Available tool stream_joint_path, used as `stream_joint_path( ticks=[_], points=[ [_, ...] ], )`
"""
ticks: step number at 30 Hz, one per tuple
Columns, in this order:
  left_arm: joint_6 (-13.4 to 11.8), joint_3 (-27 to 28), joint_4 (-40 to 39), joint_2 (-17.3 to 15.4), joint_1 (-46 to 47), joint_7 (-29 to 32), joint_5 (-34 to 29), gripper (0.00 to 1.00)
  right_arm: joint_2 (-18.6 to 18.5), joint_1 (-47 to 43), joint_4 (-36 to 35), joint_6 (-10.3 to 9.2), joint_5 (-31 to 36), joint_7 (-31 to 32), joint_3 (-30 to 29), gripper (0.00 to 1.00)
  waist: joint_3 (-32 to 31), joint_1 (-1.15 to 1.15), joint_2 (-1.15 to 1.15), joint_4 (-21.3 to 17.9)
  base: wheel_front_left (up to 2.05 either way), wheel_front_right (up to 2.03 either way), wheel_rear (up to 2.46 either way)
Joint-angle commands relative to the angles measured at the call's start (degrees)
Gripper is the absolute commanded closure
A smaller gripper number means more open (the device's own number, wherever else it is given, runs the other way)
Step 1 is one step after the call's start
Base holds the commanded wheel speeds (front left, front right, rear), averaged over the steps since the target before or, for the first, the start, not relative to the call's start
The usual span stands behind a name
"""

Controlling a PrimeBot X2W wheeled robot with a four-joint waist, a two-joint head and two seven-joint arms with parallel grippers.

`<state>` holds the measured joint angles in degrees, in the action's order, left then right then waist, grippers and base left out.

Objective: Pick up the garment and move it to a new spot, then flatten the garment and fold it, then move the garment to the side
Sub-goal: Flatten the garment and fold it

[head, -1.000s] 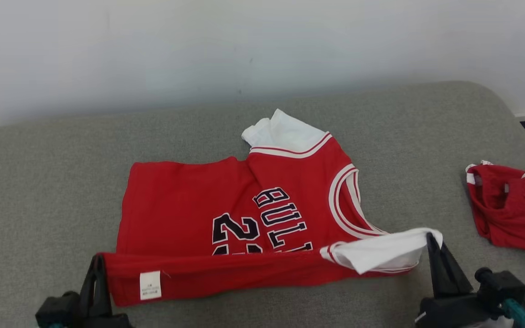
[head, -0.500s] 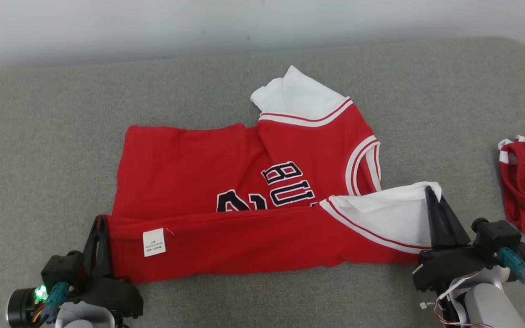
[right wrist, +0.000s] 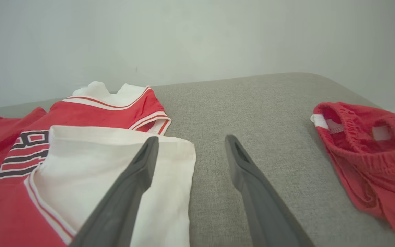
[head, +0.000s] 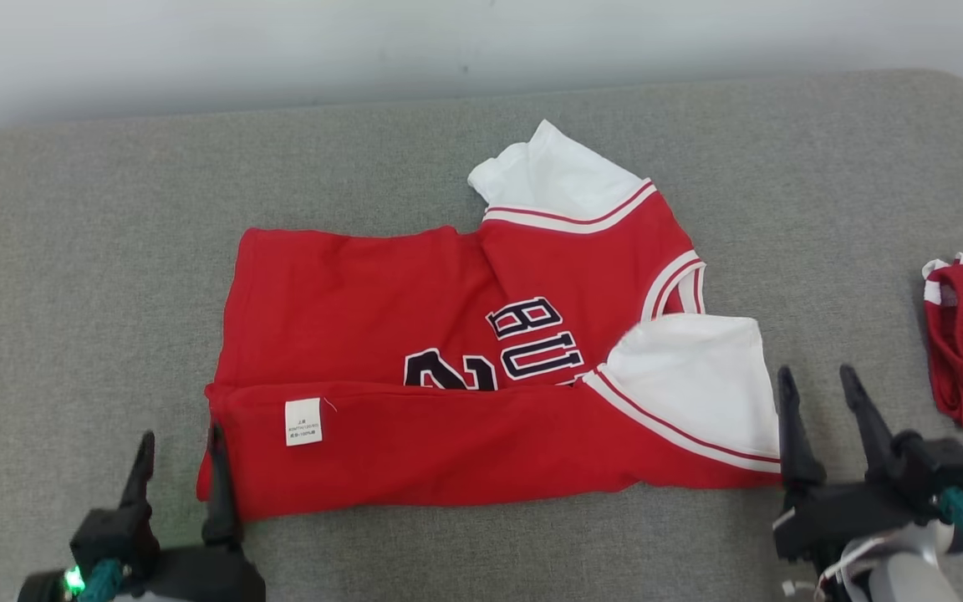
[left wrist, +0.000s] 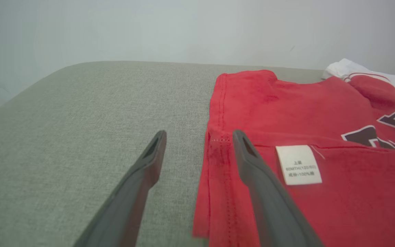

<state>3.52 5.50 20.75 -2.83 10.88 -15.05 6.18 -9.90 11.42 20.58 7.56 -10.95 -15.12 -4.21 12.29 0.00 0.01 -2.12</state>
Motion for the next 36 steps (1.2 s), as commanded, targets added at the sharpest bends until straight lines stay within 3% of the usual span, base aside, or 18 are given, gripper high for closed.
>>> stream_joint_path(
  ticks=[1, 8, 17, 18, 21, 22, 23, 24, 28, 36],
  points=[
    [-0.29, -0.34, -0.17, -0.14, -1.49, -0.17, 0.54, 0.00, 0.41, -1.76, -0.17, -0.16, -0.47, 0.02, 0.07, 0.00, -0.37, 0.00, -0.01, -0.18, 0.00, 0.00, 0.00],
    [-0.55, -2.00, 0.64, -0.13, -4.65, -0.17, 2.34, 0.00, 0.48, -5.85, 2.78, -0.16, -2.10, 0.03, 1.54, 0.00, -0.76, 0.00, -0.01, -0.47, 0.00, 0.00, 0.00],
    [-0.33, -2.48, 0.86, -0.14, -3.12, -0.17, 2.11, 0.00, 0.59, -3.85, 10.22, -0.16, -4.36, 0.07, 5.17, 0.00, -0.16, 0.00, -0.01, 0.57, 0.00, 0.00, 0.00],
    [-0.21, -2.44, 0.82, -0.13, -3.09, -0.17, 1.98, 0.00, 0.58, -3.57, 11.08, -0.16, -4.38, 0.11, 5.60, 0.03, -0.11, 0.00, -0.01, 0.70, 0.00, 0.00, 0.00],
    [-0.17, -2.23, 0.70, -0.12, -3.07, -0.17, 1.69, 0.00, 0.49, -2.77, 13.44, -0.16, -4.80, 0.27, 6.43, 0.60, -0.01, 0.00, -0.01, 1.01, 0.00, 0.00, 0.00],
    [-0.17, -2.23, 0.70, -0.12, -3.07, -0.17, 1.69, 0.00, 0.49, -2.77, 13.44, -0.16, -4.80, 0.27, 6.43, 0.60, -0.01, 0.00, -0.01, 1.01, 0.00, 0.00, 0.00],
    [-0.09, -2.18, 0.71, -0.13, -3.14, -0.17, 1.70, 0.00, 0.49, -2.76, 14.46, -0.16, -4.85, 0.31, 6.70, 0.84, -0.02, 0.00, -0.01, 1.11, 0.00, 0.00, 0.00],
    [-0.03, -2.13, 0.73, -0.12, -3.24, -0.17, 1.70, 0.00, 0.50, -2.60, 15.31, -0.16, -5.09, 0.35, 6.92, 1.00, -0.03, 0.00, -0.01, 1.17, 0.00, 0.00, 0.00],
    [0.15, -2.15, 0.84, -0.13, -3.58, -0.17, 2.37, 0.00, -0.14, -1.82, 15.18, -0.20, -5.43, 0.39, 6.59, 1.00, -0.13, 0.00, -0.01, 1.19, 0.00, 0.00, 0.00],
    [1.38, -4.50, 1.71, -0.12, -4.83, -0.17, 5.07, 0.00, -0.33, -2.06, 6.39, -0.17, -4.17, 0.03, 3.91, 1.00, -0.34, 0.00, -0.01, 0.32, 0.00, 0.00, 0.00]
  ],
)
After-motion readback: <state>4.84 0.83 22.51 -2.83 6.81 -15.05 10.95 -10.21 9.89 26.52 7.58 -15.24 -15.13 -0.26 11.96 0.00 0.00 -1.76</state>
